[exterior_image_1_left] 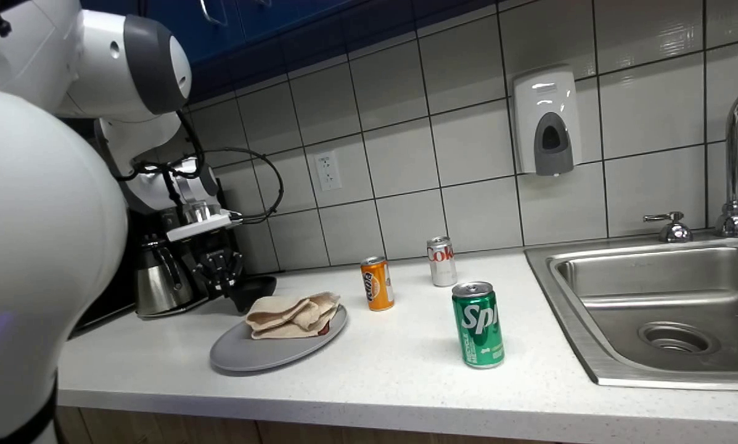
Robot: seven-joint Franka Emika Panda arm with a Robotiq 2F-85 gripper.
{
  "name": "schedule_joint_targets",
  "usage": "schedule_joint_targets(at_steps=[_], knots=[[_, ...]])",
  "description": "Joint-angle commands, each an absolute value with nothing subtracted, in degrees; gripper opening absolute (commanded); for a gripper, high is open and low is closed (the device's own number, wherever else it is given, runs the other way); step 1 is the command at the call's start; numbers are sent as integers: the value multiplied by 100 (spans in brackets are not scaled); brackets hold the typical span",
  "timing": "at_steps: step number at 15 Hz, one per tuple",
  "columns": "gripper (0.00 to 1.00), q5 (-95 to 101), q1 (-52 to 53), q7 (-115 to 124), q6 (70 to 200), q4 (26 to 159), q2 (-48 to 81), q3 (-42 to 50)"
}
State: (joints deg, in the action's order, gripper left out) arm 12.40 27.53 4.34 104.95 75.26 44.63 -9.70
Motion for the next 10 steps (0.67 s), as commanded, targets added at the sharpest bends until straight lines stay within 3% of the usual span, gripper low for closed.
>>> schedule_joint_targets(at_steps=[1, 3, 4, 6, 10], knots=[[2, 1331, 2834, 521, 10261, 7168, 4646, -888], [8, 1320, 2837, 520, 10236, 7119, 4699, -877], [34, 1320, 2841, 522, 10225, 7103, 4702, -871], [40, 1328, 2844, 528, 10241, 7107, 4671, -865], [69, 1319, 2836, 560, 10363, 7223, 4495, -875]])
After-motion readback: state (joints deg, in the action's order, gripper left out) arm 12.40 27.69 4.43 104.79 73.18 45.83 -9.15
